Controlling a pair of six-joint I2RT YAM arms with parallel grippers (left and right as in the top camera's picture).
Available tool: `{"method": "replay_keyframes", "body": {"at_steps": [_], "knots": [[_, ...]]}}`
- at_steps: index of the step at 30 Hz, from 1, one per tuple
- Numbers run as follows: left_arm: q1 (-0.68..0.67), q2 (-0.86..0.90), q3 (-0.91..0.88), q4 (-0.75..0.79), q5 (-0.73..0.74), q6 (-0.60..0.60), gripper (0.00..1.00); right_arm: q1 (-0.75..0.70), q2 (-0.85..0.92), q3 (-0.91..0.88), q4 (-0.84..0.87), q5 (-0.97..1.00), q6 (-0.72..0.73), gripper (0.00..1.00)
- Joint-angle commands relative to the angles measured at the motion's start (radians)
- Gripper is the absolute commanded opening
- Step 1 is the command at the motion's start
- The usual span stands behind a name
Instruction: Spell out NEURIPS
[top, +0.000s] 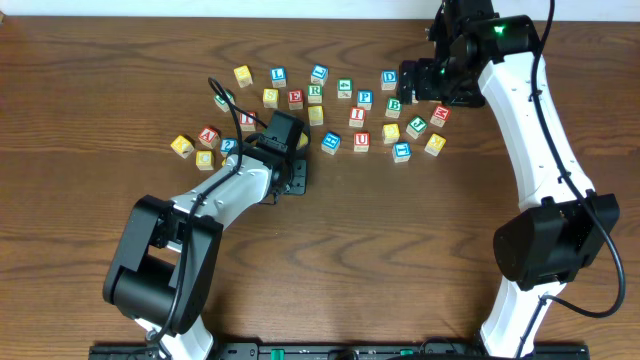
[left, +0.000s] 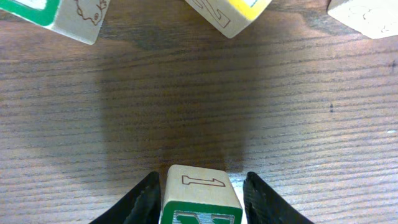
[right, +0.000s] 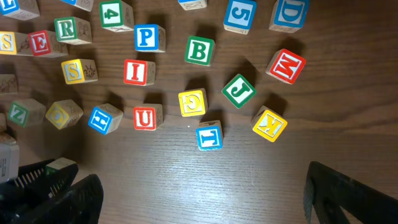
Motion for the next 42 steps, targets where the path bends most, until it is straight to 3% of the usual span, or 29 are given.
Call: {"method": "replay_keyframes", "body": {"at_steps": [1, 12, 22, 29, 42], "knots": [[0.000, 0.012, 0.024, -0.002, -0.005, 0.010, 0.43, 0.003, -0.005, 0.018, 0.001, 0.008, -0.007, 0.99], [0.035, -0.026, 0.145, -0.098, -0.005, 0.010, 0.43, 0.003, -0.005, 0.018, 0.016, 0.008, -0.007, 0.99], [0.153, -0.103, 0.430, -0.436, -0.005, 0.010, 0.43, 0.003, -0.005, 0.018, 0.046, 0.002, -0.006, 0.99], [0.275, -0.178, 0.601, -0.655, -0.005, 0.037, 0.43, 0.024, -0.001, 0.018, 0.082, -0.102, 0.016, 0.98], [0.469, -0.216, 0.616, -0.706, -0.005, 0.041, 0.43, 0.208, 0.072, 0.018, 0.134, -0.097, 0.142, 0.85]]}}
